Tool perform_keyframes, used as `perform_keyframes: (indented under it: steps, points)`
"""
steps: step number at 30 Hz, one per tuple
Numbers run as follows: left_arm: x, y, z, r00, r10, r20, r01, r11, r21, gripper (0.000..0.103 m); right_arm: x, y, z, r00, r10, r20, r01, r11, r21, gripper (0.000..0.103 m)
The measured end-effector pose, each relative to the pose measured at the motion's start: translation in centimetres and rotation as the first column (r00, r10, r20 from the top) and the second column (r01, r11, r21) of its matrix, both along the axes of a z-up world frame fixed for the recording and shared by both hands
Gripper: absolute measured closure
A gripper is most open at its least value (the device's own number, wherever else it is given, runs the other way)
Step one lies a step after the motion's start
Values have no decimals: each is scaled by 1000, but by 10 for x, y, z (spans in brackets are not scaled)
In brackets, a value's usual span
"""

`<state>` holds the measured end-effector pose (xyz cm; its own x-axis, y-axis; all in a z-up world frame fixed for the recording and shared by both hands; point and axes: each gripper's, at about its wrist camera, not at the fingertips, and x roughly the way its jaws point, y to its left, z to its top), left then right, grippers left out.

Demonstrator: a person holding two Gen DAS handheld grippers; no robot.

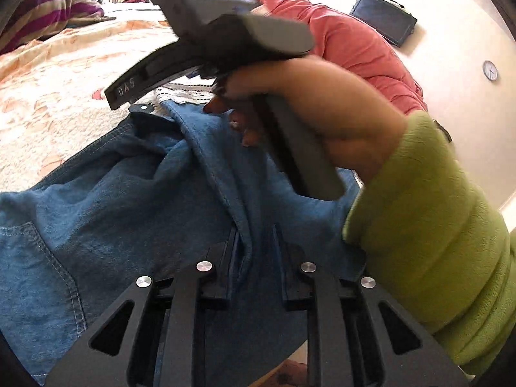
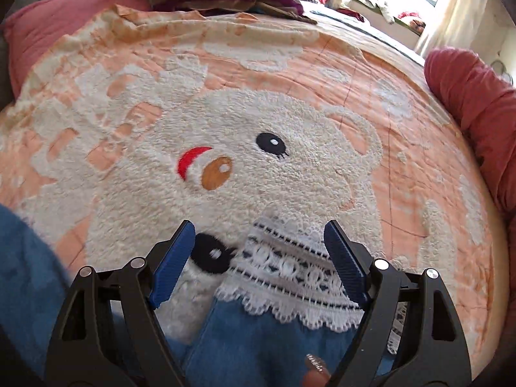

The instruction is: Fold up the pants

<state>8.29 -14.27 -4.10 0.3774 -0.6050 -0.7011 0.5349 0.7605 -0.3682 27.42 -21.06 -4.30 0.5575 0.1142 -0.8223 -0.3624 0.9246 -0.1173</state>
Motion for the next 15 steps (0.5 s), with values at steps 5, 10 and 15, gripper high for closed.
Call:
perform_keyframes:
  steps: [5, 10, 15]
  points:
    - [-2, 1, 1, 999, 20, 31, -20, 1000, 21, 85, 1, -17, 0, 1000, 4, 1, -4, 997, 72, 97]
    - [1, 8, 3, 998, 44, 54, -46, 998, 30, 81, -28, -60, 33, 993, -80, 86, 56, 968, 245, 98]
    - [-2, 10, 1, 995, 63, 79, -67, 996, 55, 76, -61, -112, 58, 970, -200, 141, 137, 921, 365, 98]
